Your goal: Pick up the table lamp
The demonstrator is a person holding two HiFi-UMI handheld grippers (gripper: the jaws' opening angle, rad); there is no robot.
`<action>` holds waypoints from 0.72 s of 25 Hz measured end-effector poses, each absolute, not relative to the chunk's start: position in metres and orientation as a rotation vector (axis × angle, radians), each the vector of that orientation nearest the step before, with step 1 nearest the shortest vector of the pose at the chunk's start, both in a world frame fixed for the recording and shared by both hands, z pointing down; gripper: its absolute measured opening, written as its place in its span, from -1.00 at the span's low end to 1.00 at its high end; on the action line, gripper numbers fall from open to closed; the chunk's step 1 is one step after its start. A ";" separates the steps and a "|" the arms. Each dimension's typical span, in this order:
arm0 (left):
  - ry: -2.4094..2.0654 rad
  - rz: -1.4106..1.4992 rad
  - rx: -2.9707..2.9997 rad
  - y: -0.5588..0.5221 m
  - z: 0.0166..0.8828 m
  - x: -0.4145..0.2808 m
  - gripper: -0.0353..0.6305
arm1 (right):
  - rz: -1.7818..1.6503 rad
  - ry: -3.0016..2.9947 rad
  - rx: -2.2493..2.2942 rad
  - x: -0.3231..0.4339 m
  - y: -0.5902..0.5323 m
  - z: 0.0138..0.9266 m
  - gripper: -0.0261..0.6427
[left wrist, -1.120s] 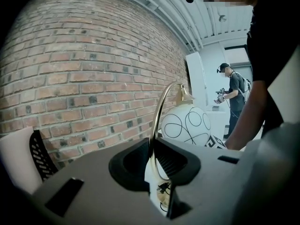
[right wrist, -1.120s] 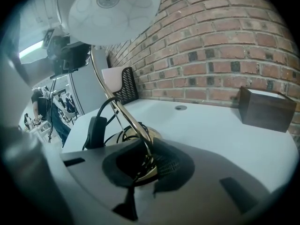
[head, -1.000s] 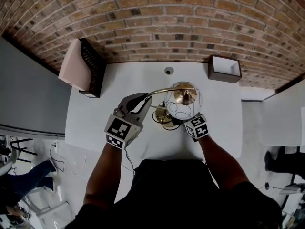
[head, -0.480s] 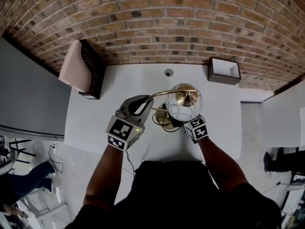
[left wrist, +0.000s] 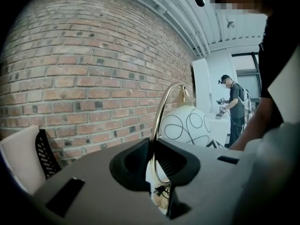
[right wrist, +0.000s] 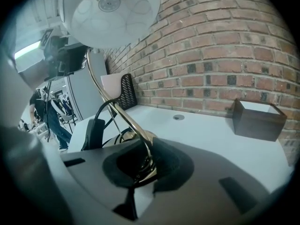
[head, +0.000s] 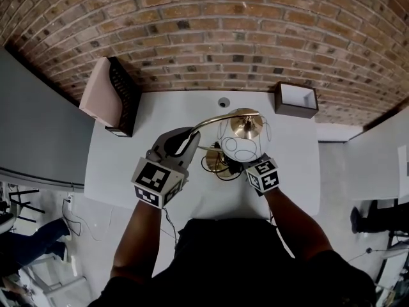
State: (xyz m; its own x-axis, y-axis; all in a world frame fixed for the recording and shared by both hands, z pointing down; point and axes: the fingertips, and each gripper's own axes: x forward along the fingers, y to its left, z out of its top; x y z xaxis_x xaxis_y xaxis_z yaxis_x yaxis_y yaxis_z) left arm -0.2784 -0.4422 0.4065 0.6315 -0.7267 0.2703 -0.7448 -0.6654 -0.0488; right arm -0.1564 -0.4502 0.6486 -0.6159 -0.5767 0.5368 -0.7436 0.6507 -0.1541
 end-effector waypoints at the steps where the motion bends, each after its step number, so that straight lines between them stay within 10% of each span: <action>1: -1.257 0.413 2.779 -0.440 0.400 -0.278 -0.78 | 0.506 -2.432 1.033 -0.157 -0.449 0.642 -0.78; 18: -1.305 0.282 2.748 -0.399 0.319 -0.289 -0.78 | 0.449 -2.518 1.000 -0.158 -0.393 0.554 -0.78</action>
State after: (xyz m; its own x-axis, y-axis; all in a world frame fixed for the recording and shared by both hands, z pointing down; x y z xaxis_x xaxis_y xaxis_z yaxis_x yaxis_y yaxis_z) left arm -0.2889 -0.3987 0.3192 0.6187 -0.7592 0.2021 -0.7750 -0.6319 -0.0014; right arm -0.1581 -0.3933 0.5542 -0.6682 -0.5790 0.4672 -0.7048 0.6937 -0.1484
